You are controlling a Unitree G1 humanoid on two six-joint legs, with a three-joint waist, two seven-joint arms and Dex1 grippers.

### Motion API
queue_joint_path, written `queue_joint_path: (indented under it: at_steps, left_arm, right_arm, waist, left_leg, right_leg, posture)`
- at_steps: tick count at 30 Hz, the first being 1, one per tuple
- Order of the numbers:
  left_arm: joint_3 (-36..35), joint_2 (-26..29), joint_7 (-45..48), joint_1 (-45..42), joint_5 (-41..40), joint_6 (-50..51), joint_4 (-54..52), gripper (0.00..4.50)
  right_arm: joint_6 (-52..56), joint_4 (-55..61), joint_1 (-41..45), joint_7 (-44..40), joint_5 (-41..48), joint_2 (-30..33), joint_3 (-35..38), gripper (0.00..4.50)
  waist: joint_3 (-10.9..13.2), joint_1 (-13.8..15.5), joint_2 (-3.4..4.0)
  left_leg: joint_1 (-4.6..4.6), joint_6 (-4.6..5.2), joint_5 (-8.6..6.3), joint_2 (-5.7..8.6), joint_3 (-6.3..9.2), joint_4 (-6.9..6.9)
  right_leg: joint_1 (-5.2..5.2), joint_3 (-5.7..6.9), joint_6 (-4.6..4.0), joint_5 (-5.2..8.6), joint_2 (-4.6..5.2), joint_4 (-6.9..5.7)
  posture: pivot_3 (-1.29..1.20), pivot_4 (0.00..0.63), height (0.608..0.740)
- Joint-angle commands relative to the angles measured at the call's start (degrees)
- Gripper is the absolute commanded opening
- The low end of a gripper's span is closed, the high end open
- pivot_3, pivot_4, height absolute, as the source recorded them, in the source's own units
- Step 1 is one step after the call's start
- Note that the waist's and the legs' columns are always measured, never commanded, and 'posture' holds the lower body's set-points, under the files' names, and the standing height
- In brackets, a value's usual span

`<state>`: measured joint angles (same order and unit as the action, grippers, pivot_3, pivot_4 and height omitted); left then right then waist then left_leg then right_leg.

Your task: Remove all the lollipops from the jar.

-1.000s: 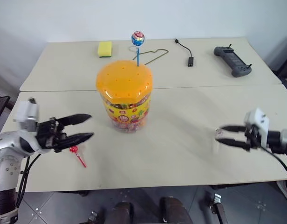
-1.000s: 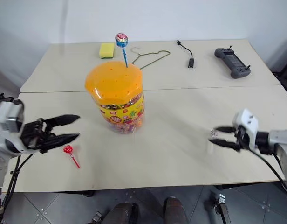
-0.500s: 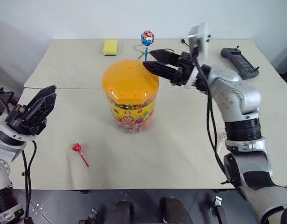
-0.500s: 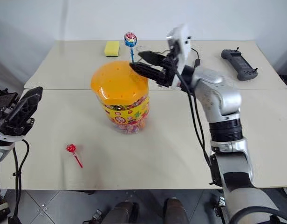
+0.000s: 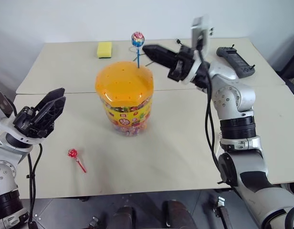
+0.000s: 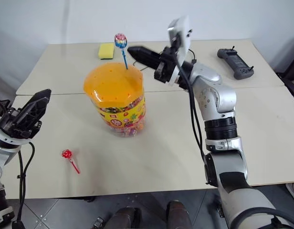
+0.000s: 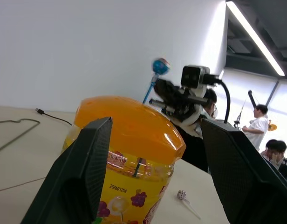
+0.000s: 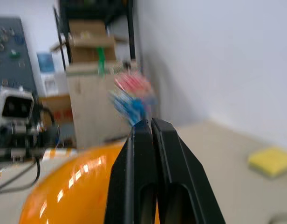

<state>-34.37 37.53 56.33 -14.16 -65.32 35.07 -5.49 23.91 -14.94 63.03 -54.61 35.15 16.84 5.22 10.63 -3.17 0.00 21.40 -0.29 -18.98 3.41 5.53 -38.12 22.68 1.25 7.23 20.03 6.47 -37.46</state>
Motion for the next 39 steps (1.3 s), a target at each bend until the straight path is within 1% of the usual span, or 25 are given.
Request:
queue_joint_path:
  at_steps: [1, 3, 6, 7, 9, 12, 15, 17, 21, 23, 27, 28, 29, 32, 34, 35, 39]
  left_arm:
    - [0.01, 2.03, 2.76, -1.37, 1.58, -2.19, -0.86, 3.19]
    - [0.59, 2.86, 4.32, -1.14, 2.27, -2.31, -0.90, 3.19]
    - [1.91, 4.71, 6.30, -1.55, 2.79, -1.24, -0.23, 3.19]
    - [1.95, 4.80, 6.28, -1.99, 2.89, -1.43, 0.13, 3.19]
    - [1.58, 4.39, 5.79, -2.76, 2.87, -2.21, 0.56, 3.19]
    - [1.28, 3.77, 5.04, -2.86, 2.43, -1.98, 0.37, 3.19]
    - [1.27, 2.99, 4.45, -2.15, 2.56, -2.02, -0.34, 3.19]
    - [1.04, 2.36, 3.63, -2.07, 2.52, -2.27, -0.61, 3.19]
    - [0.92, 1.84, 2.89, -1.95, 2.40, -2.37, -1.25, 3.19]
    - [0.86, 1.66, 2.56, -1.85, 2.32, -2.41, -1.54, 3.19]
    - [0.51, 1.33, 2.08, -1.62, 2.19, -2.50, -1.97, 3.19]
    - [0.33, 1.17, 1.88, -1.53, 2.08, -2.54, -2.14, 3.19]
    - [0.21, 1.07, 1.74, -1.48, 2.01, -2.57, -2.27, 3.19]
    - [-0.13, 0.43, 1.11, -1.82, 1.73, -3.09, -2.39, 3.19]
    - [-0.34, 0.03, 0.69, -2.30, 1.09, -3.17, -2.41, 3.19]
    - [-0.52, -0.22, 0.30, -2.81, 0.54, -3.11, -2.32, 3.19]
    - [-0.77, -0.55, -0.30, -4.19, -0.52, -2.80, -2.15, 3.19]
  right_arm:
    - [-0.58, -0.06, 1.16, -2.96, 3.51, 3.62, 5.34, 0.01]
    - [0.33, 0.09, 0.49, -3.89, 3.80, 5.82, 6.17, 0.01]
    - [7.11, 1.19, -3.52, -6.54, -0.33, 17.23, 3.70, 0.01]
    - [10.26, 2.85, -5.08, -8.51, -0.58, 20.36, 1.60, 0.18]
    - [9.58, 4.64, -6.13, -7.81, -0.49, 19.37, 0.42, 0.62]
    - [6.27, 5.86, -6.10, -6.87, -2.48, 15.32, -2.03, 1.65]
    - [4.89, 4.52, -4.29, -5.08, -4.85, 11.60, -4.12, 2.60]
    - [4.70, 2.96, -1.98, -4.12, -5.70, 8.58, -5.54, 2.60]
    - [4.41, -1.84, 3.16, -2.79, -5.97, 3.48, -5.54, 2.60]
    - [4.08, -4.69, 5.57, -2.12, -6.34, 1.52, -5.51, 2.60]
    - [5.45, -6.63, 8.07, -2.52, -4.68, -0.88, -4.50, 2.60]
    - [5.98, -6.62, 8.51, -2.96, -4.03, -1.32, -4.29, 2.21]
    - [6.30, -6.59, 8.78, -3.34, -3.60, -1.60, -4.14, 1.98]
    - [4.80, -7.70, 9.64, -3.10, -3.56, -2.39, -3.11, 0.99]
    - [2.51, -8.82, 10.15, -2.32, -3.51, -2.79, -1.39, 0.30]
    - [1.77, -9.85, 10.98, -1.80, -2.46, -2.52, 0.65, 0.03]
    - [-0.05, -12.51, 13.12, -1.75, 0.25, -0.35, 6.55, 0.03]
  waist:
    - [0.00, 0.18, 0.00]
    - [0.00, 0.26, 0.00]
    - [0.00, 0.88, 0.00]
    - [0.00, 1.27, 0.00]
    - [0.00, 1.28, 0.00]
    - [0.01, -0.10, 0.02]
    - [0.01, -0.31, 0.02]
    - [0.01, -0.17, 0.02]
    - [0.01, -0.04, 0.02]
    - [0.01, 0.08, 0.02]
    - [0.01, 0.09, 0.02]
    - [0.01, 0.06, 0.02]
    - [0.01, 0.03, 0.02]
    - [0.01, -0.05, 0.02]
    - [0.01, -0.08, 0.02]
    - [0.01, -0.08, 0.02]
    - [0.01, -0.01, 0.02]
  left_leg:
    - [0.00, 0.00, 0.00, 0.01, 0.00, 0.01]
    - [0.01, 0.02, -0.01, 0.03, 0.05, 0.01]
    - [0.01, 0.02, -0.01, 0.04, 0.07, 0.05]
    - [0.02, 0.04, -0.02, 0.05, 0.09, 0.05]
    - [0.04, 0.06, -0.03, 0.05, 0.03, 0.08]
    - [0.02, 0.00, 0.00, -0.02, -0.06, 0.13]
    - [-0.21, -0.10, 0.03, -0.07, -0.09, 0.14]
    - [-0.17, -0.10, 0.02, -0.05, -0.06, 0.11]
    - [-0.09, -0.11, 0.02, 0.01, 0.03, 0.10]
    - [-0.08, -0.11, 0.02, 0.04, 0.09, 0.11]
    - [-0.07, -0.11, 0.02, 0.11, 0.17, 0.10]
    - [-0.07, -0.11, 0.02, 0.10, 0.17, 0.11]
    - [-0.07, -0.11, 0.02, 0.10, 0.18, 0.11]
    - [-0.07, -0.11, 0.02, 0.10, 0.17, 0.11]
    - [-0.07, -0.11, 0.02, 0.10, 0.17, 0.11]
    - [-0.07, -0.11, 0.02, 0.10, 0.17, 0.11]
    - [-0.07, -0.11, 0.02, 0.10, 0.17, 0.10]
  right_leg:
    - [0.00, 0.00, 0.00, 0.00, 0.00, 0.01]
    - [-0.02, 0.00, 0.00, 0.00, 0.02, 0.01]
    - [-0.03, 0.00, 0.00, 0.00, 0.04, 0.04]
    - [-0.03, -0.02, 0.00, 0.00, 0.04, 0.06]
    - [-0.03, -0.07, 0.00, 0.00, 0.04, 0.19]
    - [0.05, -0.17, 0.00, 0.00, -0.10, 0.44]
    - [0.11, -0.22, -0.01, 0.01, -0.15, 0.11]
    - [0.19, -0.25, -0.01, 0.01, -0.12, 0.05]
    - [0.28, -0.21, -0.01, 0.00, -0.09, 0.03]
    - [0.30, -0.18, -0.01, 0.00, -0.06, 0.00]
    - [0.30, -0.16, -0.03, -0.01, -0.02, -0.04]
    - [0.30, -0.15, -0.03, -0.01, -0.02, -0.05]
    - [0.30, -0.15, -0.03, -0.01, -0.02, -0.05]
    - [0.30, -0.15, -0.03, -0.01, -0.02, -0.05]
    - [0.32, -0.15, -0.03, -0.01, -0.03, -0.07]
    - [0.32, -0.15, -0.03, -0.01, -0.03, -0.08]
    - [0.34, -0.13, -0.03, -0.01, -0.03, -0.11]
  posture:
    - [0.00, 0.150, 0.740]
    - [0.00, 0.150, 0.740]
    - [0.00, 0.150, 0.740]
    - [0.00, 0.150, 0.740]
    - [0.00, 0.150, 0.740]
    - [0.00, 0.150, 0.740]
    - [0.00, 0.150, 0.740]
    - [0.00, 0.150, 0.740]
    - [0.00, 0.150, 0.740]
    - [0.00, 0.150, 0.740]
    - [0.00, 0.150, 0.740]
    - [0.00, 0.150, 0.740]
    - [0.00, 0.150, 0.740]
    - [0.00, 0.150, 0.740]
    - [0.00, 0.150, 0.740]
    - [0.00, 0.150, 0.740]
    - [0.00, 0.150, 0.740]
